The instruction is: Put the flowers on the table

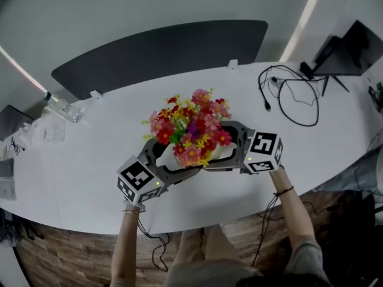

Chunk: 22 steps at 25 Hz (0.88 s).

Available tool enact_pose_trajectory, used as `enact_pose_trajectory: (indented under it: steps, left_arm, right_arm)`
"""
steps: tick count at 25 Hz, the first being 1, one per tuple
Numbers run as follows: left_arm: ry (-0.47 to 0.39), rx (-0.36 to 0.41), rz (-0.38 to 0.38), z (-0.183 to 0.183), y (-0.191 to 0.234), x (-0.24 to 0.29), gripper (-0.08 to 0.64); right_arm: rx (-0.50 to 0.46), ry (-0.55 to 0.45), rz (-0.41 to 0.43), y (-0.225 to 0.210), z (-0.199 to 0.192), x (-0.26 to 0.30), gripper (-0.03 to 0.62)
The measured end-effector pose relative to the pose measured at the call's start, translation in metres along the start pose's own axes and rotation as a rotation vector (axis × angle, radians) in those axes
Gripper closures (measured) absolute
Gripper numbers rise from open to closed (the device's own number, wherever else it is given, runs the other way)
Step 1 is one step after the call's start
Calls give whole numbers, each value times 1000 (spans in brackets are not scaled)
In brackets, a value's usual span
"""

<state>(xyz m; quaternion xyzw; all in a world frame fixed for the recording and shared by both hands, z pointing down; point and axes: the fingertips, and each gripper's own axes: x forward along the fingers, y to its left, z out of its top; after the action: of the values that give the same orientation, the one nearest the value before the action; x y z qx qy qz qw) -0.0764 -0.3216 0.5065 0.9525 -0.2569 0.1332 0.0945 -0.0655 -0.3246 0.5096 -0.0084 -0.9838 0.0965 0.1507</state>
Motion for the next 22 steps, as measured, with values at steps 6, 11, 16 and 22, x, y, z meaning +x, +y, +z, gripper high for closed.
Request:
enact_pose_trajectory:
  steps: [6, 11, 16, 22]
  left_arm:
    - [-2, -34, -11, -17, 3, 11, 112]
    - [15, -37, -6, -27, 7, 17, 112]
    - [23, -43, 11, -36, 13, 21, 112]
    - [32, -61, 16, -48, 14, 24, 112]
  right_arm:
    - [25, 8, -12, -8, -19, 1, 138]
    - [34, 18, -21, -14, -30, 3, 138]
    - [41, 26, -31, -20, -39, 5, 138]
    - [52, 40, -39, -23, -50, 9, 138]
